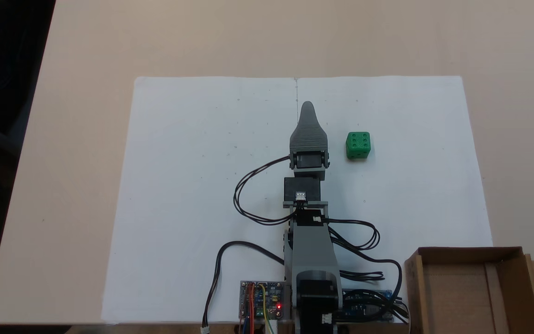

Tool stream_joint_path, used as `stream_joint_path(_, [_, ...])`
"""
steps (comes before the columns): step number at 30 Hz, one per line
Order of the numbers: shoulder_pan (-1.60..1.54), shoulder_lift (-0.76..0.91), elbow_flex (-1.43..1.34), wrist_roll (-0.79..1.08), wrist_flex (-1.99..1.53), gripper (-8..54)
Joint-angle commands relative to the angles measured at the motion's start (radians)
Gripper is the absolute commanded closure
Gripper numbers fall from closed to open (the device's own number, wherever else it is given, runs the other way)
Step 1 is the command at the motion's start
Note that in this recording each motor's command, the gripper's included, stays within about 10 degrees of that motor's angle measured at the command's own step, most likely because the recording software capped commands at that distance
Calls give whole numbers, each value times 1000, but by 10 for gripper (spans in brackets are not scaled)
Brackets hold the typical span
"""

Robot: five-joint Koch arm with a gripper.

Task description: Grasp a green dice and put it in the bin.

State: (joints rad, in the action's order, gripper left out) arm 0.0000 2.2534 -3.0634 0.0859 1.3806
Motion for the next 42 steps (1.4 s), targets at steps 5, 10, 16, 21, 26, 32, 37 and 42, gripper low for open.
stream_joint_path(5, [-9,101,-67,-8,49,37])
stream_joint_path(10, [-6,101,26,-6,-104,40])
stream_joint_path(16, [18,101,218,-6,-486,39])
stream_joint_path(21, [18,101,322,-5,-764,40])
stream_joint_path(26, [21,114,505,-5,-1107,40])
stream_joint_path(32, [35,110,834,-6,-1492,39])
stream_joint_path(37, [104,100,999,-5,-1765,39])
stream_joint_path(42, [176,32,1164,66,-2035,39])
